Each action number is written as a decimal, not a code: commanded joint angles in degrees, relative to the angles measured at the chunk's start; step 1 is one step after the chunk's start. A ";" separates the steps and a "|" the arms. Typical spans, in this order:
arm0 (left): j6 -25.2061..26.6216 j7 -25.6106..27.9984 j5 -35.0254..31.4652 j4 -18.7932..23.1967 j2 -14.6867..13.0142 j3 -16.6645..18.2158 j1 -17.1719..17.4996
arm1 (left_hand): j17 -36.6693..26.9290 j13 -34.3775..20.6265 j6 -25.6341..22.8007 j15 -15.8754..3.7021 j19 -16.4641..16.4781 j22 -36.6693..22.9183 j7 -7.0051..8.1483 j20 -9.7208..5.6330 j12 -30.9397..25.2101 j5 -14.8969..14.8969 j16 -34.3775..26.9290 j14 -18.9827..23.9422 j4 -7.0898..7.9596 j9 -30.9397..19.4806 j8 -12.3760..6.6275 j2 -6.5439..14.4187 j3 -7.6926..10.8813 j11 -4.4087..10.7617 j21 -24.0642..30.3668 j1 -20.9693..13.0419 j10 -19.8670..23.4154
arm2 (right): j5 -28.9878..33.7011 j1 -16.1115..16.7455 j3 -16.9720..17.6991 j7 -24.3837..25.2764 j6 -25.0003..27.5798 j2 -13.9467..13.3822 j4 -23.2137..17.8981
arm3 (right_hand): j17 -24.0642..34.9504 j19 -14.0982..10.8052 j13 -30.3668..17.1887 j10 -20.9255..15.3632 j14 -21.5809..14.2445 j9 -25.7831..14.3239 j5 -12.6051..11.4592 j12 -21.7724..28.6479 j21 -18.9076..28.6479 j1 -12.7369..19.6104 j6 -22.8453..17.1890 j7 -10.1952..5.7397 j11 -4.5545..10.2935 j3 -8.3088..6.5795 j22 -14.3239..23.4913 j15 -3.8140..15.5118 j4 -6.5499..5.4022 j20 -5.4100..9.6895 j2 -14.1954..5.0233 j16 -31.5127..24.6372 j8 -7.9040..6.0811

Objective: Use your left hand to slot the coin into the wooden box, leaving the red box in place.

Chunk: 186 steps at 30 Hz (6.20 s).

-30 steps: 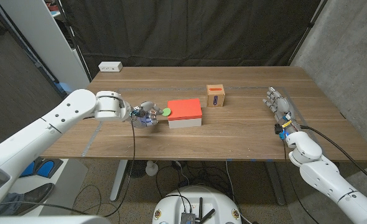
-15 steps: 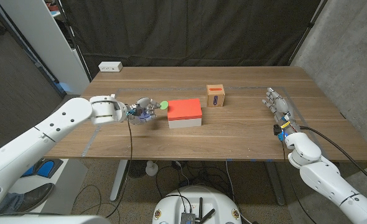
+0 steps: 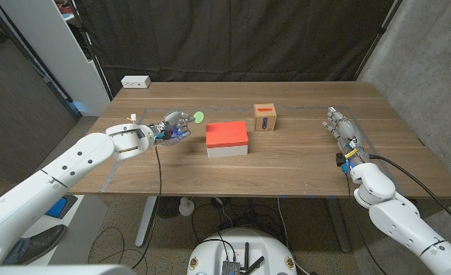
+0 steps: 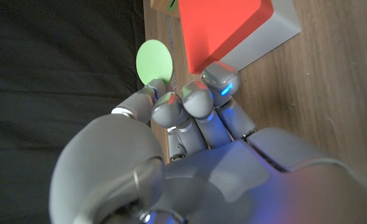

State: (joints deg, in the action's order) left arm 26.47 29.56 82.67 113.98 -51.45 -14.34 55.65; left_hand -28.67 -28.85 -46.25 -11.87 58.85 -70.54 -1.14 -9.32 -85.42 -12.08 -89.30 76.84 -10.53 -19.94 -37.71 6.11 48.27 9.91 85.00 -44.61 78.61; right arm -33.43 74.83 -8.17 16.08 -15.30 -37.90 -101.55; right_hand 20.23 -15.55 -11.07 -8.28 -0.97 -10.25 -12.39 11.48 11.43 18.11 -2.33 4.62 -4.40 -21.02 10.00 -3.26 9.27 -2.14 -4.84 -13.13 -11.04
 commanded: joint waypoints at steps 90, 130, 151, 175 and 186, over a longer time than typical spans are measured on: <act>19.58 -14.91 -95.45 -1.99 17.43 -35.94 -35.11 | -3.08 -2.06 -7.98 0.05 -1.46 -0.31 -2.68 -2.65 -2.00 -0.83 -0.43 0.65 -0.02 -0.32 -1.17 -1.00 -1.86 -1.20 3.72 -4.23 0.04 | -0.14 4.97 3.63 -2.96 -7.20 2.92 -1.10 | 0.06 -0.97 -0.06 -1.46 -1.25 -0.26 -0.29 0.22 0.14 1.08 -1.46 0.90 0.43 -0.21 0.05 1.10 -0.31 0.66 -0.06 -0.55 -0.35; 20.39 -28.26 -120.86 -15.32 29.00 -47.75 -40.94 | -3.32 -2.25 -8.91 0.05 -1.70 -0.31 -2.57 -2.69 -1.90 -1.02 -0.33 0.54 0.05 -0.39 -0.24 -1.39 -2.21 -1.26 3.57 -4.72 0.32 | -0.72 6.40 4.88 -3.15 -8.37 3.31 -0.45 | 0.07 -1.03 -0.05 -1.52 -1.20 -0.26 -0.33 0.09 0.05 1.24 -1.50 0.90 0.33 -0.20 0.05 0.95 -0.35 0.54 -0.15 -0.47 -0.20; 25.59 -30.82 -121.96 -21.48 35.01 -50.83 -42.63 | -3.26 -3.06 -9.83 0.02 -1.81 -0.30 -2.75 -2.69 -2.10 -1.21 -0.28 0.40 0.03 0.28 0.46 -1.61 -2.06 -0.78 3.49 -4.85 0.03 | -1.17 7.05 5.37 -3.70 -9.36 3.68 0.43 | 0.08 -1.09 -0.05 -1.59 -1.16 -0.27 -0.35 0.06 0.03 1.32 -1.56 0.79 0.38 -0.19 0.05 0.97 -0.35 0.50 -0.17 -0.42 -0.17; 28.18 -30.92 -118.31 -27.81 39.50 -53.96 -44.92 | -3.34 -2.57 -9.90 0.02 -1.97 -0.27 -2.80 -2.68 -1.58 -1.34 -0.15 0.13 0.06 -0.20 0.69 -1.65 -2.00 -0.72 3.43 -5.05 0.07 | -1.48 7.75 5.90 -3.74 -9.66 3.99 0.43 | 0.09 -1.05 -0.05 -1.63 -1.22 -0.27 -0.35 0.04 -0.01 1.35 -1.57 0.69 0.38 -0.15 0.06 0.89 -0.38 0.47 -0.18 -0.42 -0.13; 29.38 -28.38 -116.04 -30.95 41.84 -55.17 -45.54 | -3.33 -2.75 -10.05 0.02 -2.04 -0.27 -2.88 -2.69 -1.63 -1.43 -0.23 0.17 0.03 -0.19 0.88 -1.72 -1.90 -0.68 3.35 -5.13 -0.02 | -1.75 7.93 5.99 -4.07 -9.98 4.09 0.83 | 0.10 -1.03 -0.06 -1.66 -1.26 -0.27 -0.35 0.03 -0.02 1.35 -1.57 0.70 0.39 -0.13 0.06 0.93 -0.39 0.45 -0.18 -0.43 -0.12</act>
State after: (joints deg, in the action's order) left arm 54.91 -0.76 -35.52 86.17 -11.84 -68.41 10.82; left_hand -31.85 -31.32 -46.82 -11.87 57.23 -70.68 -1.60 -8.90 -87.08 -13.20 -89.58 77.25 -10.37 -19.22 -36.70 4.38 46.06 8.90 88.33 -49.21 78.60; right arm -34.95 82.55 -2.29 12.28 -24.98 -33.96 -101.09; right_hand 20.23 -16.06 -10.94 -9.30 -1.88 -10.25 -12.39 11.48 11.43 18.95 -3.45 5.14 -4.00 -21.02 9.87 -2.35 9.27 -1.63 -4.92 -13.31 -11.27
